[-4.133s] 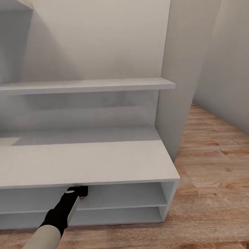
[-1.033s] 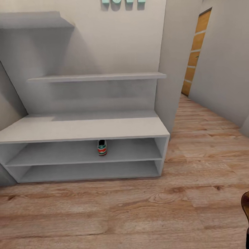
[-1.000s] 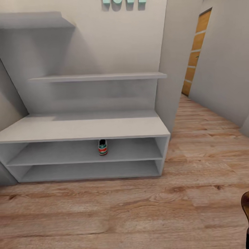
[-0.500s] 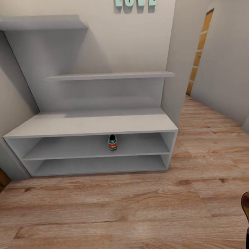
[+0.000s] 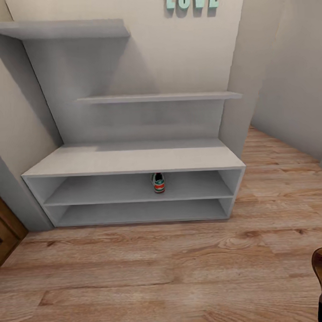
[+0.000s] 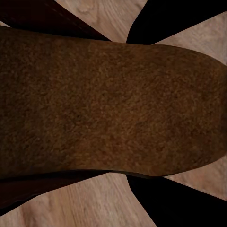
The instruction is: Pick up the two gym shoes and the two sandals from the corridor floor and place them onto the hallstand (shoe rack) in the corridor, making sure they are on the rack and not on the floor. Arrange them so the two gym shoes are next to each other and the two sandals are next to each other.
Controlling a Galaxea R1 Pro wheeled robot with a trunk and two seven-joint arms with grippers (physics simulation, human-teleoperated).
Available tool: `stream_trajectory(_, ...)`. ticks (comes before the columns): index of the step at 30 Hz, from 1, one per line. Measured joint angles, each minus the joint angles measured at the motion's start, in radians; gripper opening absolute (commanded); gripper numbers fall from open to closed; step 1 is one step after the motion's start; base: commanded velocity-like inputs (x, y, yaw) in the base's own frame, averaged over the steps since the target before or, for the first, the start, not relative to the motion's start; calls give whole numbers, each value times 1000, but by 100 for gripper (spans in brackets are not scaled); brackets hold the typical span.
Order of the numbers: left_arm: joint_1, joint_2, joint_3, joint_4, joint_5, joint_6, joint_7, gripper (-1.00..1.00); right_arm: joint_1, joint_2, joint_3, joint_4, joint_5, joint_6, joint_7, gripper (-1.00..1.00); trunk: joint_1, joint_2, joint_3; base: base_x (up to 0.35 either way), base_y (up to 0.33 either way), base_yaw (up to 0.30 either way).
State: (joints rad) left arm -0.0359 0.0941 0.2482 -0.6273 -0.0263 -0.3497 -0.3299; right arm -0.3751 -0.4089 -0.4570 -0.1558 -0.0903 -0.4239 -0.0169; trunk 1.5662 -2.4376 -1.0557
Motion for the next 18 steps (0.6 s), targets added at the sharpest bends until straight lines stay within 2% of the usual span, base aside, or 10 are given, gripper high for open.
stream_trajectory(4, 0, 0, 4, -1, 1, 0, -18, 100, 0, 0, 0, 0, 0, 0, 0, -100, 0, 0, 0, 0, 311, 0)
stream_trajectory(18, 0, 0, 4, 0, 1, 0, -22, 100, 0, 0, 0, 0, 0, 0, 0, -100, 0, 0, 0, 0, 311, 0)
